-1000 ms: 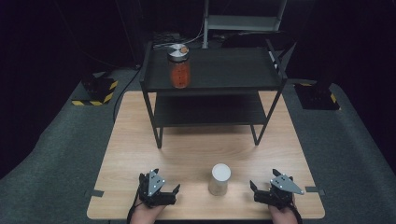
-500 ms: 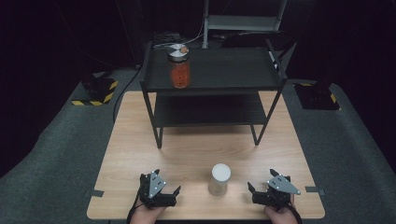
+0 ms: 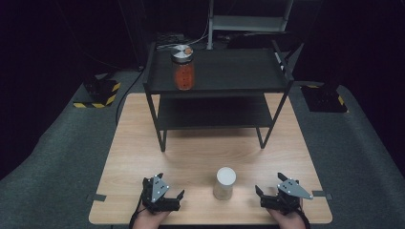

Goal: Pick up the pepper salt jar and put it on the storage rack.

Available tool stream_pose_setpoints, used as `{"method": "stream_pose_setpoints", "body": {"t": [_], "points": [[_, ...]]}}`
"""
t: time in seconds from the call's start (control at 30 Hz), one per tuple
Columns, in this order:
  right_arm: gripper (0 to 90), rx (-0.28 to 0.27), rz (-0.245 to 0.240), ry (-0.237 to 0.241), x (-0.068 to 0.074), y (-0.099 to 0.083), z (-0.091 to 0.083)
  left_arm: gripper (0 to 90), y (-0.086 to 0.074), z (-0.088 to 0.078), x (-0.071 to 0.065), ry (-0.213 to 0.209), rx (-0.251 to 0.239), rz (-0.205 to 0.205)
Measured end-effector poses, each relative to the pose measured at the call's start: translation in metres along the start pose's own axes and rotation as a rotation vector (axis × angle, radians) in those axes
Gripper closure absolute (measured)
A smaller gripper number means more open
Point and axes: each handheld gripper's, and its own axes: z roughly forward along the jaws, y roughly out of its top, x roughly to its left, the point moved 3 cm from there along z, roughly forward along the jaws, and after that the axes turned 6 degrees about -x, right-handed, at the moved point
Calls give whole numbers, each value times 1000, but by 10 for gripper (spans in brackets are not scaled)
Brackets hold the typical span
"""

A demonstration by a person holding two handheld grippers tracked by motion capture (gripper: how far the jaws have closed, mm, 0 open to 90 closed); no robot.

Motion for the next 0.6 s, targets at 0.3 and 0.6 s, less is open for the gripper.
{"method": "stream_pose_setpoints", "body": {"t": [0.3, 0.6], "points": [[0, -86, -24, -4, 11, 8, -16, 4, 0, -1, 2, -5, 0, -5], [0, -126, -43, 22, 20, 18, -25, 4, 0, -1, 1, -6, 2, 6]]}}
